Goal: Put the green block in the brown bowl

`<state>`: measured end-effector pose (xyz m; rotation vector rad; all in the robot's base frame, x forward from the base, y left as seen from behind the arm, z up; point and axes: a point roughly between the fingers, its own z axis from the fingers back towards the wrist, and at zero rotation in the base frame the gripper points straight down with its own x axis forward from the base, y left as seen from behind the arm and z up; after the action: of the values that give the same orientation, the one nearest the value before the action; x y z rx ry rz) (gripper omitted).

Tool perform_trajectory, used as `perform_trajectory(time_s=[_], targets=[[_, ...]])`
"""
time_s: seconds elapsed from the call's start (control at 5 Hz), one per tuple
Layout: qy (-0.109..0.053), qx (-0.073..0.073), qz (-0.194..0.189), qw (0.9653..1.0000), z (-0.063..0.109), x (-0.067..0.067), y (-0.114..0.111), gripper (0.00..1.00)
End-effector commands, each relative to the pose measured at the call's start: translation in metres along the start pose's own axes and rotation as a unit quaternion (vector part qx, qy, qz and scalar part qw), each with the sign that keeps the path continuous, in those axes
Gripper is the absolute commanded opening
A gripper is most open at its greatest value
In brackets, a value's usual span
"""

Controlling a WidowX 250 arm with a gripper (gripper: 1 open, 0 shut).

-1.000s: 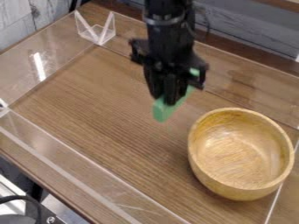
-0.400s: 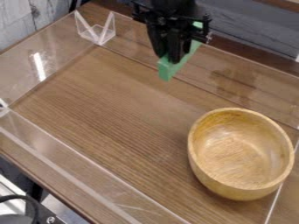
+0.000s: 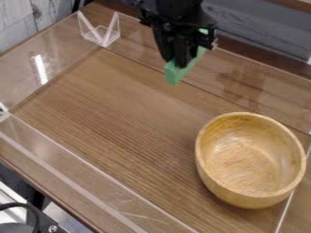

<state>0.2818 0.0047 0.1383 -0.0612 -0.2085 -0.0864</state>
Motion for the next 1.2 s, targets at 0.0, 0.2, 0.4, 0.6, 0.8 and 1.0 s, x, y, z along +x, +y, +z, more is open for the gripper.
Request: perform_trajectory(time_s=[0.0,0.2,0.4,0.6,0.8,1.0], targets=[[-0.029,0.004,-0.003,0.9996,0.0,0.006,0.002,0.0],[-0.037,0.004,-0.01,0.9993,-0.006,0.006,0.002,0.0],[-0.033,-0.002,-0.025,0.9991,-0.003,-0.006,-0.014,0.0],[-0.03,-0.007,-0.04,0.9987,0.001,-0.017,-0.036,0.0],[-0.028,-0.012,-0.051,0.9982,0.001,-0.025,-0.064,0.0],[-0.027,-0.017,-0.066,0.9973,0.001,-0.033,-0.089,0.0]])
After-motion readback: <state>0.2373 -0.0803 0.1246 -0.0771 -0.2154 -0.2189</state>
